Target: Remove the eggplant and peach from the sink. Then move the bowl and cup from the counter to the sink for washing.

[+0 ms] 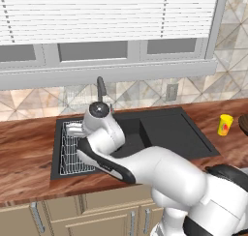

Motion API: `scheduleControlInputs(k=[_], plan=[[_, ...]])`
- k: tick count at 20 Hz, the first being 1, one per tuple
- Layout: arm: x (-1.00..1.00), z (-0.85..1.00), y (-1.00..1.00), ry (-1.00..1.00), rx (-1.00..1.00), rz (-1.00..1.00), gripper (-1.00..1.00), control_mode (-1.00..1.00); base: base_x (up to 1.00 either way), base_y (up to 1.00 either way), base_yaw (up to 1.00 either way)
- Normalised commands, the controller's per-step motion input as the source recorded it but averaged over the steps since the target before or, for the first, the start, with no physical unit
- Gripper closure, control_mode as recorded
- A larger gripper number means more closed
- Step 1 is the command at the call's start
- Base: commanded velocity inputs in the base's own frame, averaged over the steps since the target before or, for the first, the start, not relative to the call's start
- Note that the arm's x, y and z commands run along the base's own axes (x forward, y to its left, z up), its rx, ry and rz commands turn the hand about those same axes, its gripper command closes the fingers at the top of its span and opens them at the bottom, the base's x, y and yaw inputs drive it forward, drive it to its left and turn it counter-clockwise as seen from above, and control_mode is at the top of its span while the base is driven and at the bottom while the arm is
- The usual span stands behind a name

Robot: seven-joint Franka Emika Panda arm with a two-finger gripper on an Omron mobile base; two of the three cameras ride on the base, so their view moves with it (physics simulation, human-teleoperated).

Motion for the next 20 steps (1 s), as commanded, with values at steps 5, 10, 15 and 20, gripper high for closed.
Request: scheduleControlInputs(k=[5, 10, 15, 20], plan=[[0.02, 0.0, 0.35, -0.03, 0.01, 0.0, 1.0, -1.0, 0.0, 0.0, 0.0], [0.0, 0.0, 0.32, 0.0, 0.03, 0.0, 1.0, -1.0, 0.0, 0.0, 0.0], [0.0, 0.0, 0.28, 0.0, 0.02, 0.0, 1.0, -1.0, 0.0, 0.0, 0.0], [0.07, 0.0, 0.2, -0.03, 0.0, 0.0, 1.0, -1.0, 0.0, 0.0, 0.0]])
